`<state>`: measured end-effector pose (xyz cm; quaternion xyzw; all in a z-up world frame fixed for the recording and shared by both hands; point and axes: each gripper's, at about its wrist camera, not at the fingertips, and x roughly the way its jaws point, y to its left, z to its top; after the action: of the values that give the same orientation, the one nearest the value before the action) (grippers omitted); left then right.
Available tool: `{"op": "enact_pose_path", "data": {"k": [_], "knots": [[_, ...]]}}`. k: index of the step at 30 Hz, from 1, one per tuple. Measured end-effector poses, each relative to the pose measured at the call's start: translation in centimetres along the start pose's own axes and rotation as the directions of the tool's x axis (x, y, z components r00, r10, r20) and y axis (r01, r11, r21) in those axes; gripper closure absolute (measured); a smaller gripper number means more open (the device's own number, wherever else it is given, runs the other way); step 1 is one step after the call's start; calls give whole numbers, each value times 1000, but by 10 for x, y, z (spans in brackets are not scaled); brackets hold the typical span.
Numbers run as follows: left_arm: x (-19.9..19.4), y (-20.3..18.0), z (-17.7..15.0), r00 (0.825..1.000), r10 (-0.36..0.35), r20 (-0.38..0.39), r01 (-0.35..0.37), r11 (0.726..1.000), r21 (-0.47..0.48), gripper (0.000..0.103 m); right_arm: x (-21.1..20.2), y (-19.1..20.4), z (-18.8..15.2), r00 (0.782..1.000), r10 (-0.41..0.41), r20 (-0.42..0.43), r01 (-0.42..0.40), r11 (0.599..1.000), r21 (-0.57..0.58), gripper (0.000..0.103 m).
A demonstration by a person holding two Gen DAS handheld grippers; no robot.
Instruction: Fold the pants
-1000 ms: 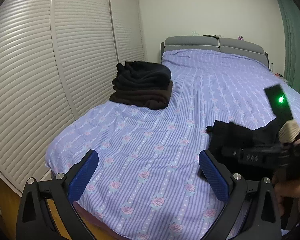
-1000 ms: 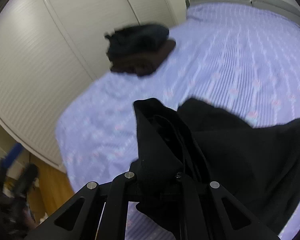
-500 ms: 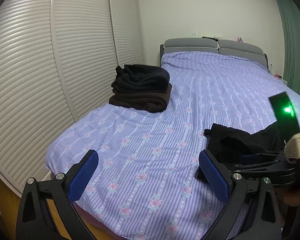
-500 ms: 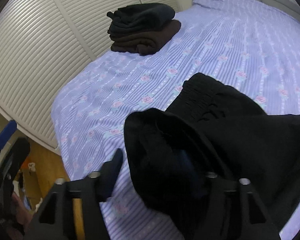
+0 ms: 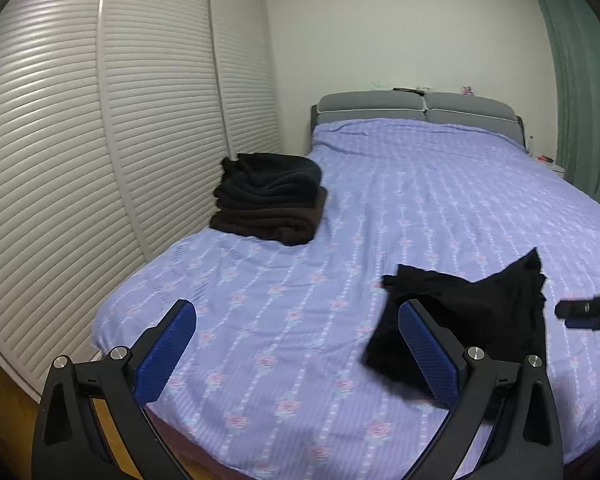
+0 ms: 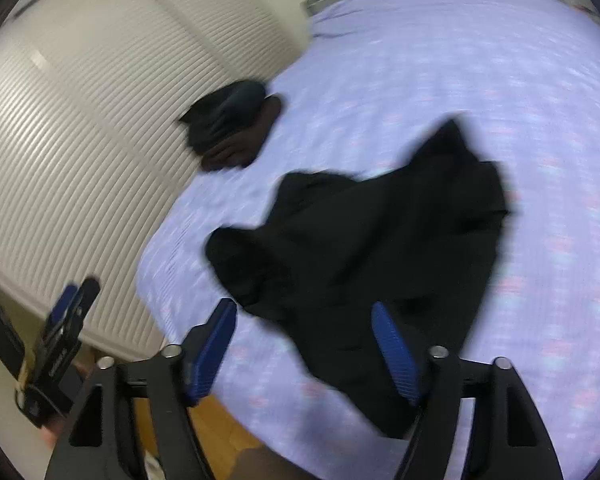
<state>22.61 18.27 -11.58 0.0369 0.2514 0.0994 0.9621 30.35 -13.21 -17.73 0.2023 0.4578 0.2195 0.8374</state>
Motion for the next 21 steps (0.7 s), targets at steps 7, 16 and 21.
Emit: {"op": "enact_pose_path", "data": {"k": [7,16,21], "knots": [[3,-33,2,999,-33,2,32,998,48,0,9,-57,28,1000,4,-30,-1,995,98,25],[9,-33,0,1000,-18,-18,18,999,40,0,62,-58,33,994,83,-73,-71,985,154,25],[10,-29,-3,999,-13,-30,14,1000,24,0,90,-37,21,986,103,-128,-89,989,114,32]]}}
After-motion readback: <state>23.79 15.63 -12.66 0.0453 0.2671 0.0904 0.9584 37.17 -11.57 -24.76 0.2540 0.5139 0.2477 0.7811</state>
